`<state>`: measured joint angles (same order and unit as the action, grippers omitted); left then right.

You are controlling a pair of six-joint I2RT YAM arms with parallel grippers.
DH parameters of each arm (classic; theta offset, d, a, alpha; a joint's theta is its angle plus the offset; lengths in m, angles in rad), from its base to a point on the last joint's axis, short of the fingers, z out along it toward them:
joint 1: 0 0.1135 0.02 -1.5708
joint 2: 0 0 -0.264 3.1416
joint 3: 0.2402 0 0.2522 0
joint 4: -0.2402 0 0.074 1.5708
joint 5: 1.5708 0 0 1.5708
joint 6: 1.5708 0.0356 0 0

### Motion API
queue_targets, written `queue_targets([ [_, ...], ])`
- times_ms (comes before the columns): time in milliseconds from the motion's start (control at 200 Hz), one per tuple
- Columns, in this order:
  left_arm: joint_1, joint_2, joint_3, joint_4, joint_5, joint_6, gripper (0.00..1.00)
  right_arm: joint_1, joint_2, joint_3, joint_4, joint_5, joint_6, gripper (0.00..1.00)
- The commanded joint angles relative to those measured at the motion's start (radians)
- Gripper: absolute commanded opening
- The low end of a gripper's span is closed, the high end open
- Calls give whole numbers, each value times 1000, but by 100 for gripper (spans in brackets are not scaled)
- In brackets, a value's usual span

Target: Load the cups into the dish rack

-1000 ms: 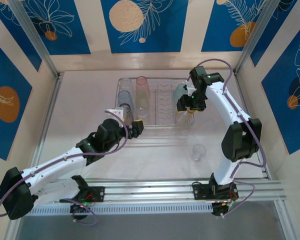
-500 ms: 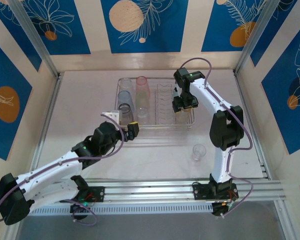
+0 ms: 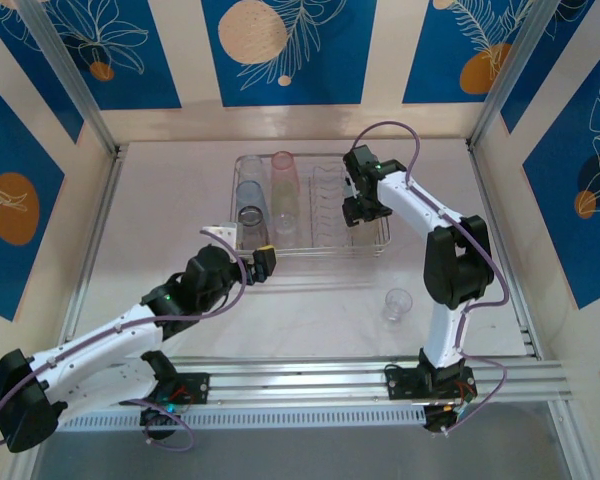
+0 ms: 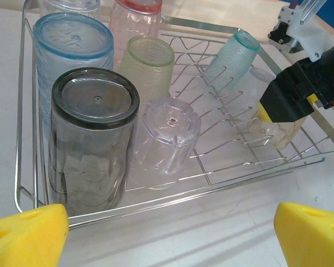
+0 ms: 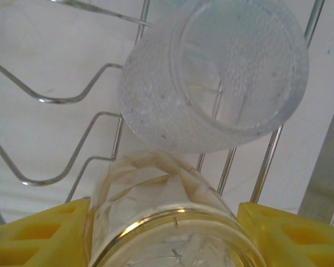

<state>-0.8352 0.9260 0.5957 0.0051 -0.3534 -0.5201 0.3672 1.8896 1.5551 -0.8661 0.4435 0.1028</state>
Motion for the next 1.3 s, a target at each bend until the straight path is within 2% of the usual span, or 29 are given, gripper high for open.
queue_targets([
  [0,3,-21,-14,-16,-23,14,95,-7,19,-51,172,-14,7,0],
  [210,2,-22,-16,-15,-18,9,95,6,7,-115,272,-29,12,0],
  [315,2,-23,-17,-19,-17,8,95,12,13,-134,273,-41,18,10],
  [355,2,-23,-18,-22,-17,8,95,12,11,-142,273,-47,22,16],
  [455,3,-24,-16,-23,-16,10,95,13,2,-160,268,-55,29,43],
  [545,2,-23,-17,-23,-16,10,95,16,-8,-162,256,-56,32,56],
  [765,2,-20,-15,-23,-9,6,95,17,-21,-134,183,-88,37,60],
  [1071,2,0,1,-28,-2,14,95,19,-45,-87,69,-151,54,72],
  [1296,1,22,14,-37,7,24,95,19,-68,-44,-28,-185,64,76],
])
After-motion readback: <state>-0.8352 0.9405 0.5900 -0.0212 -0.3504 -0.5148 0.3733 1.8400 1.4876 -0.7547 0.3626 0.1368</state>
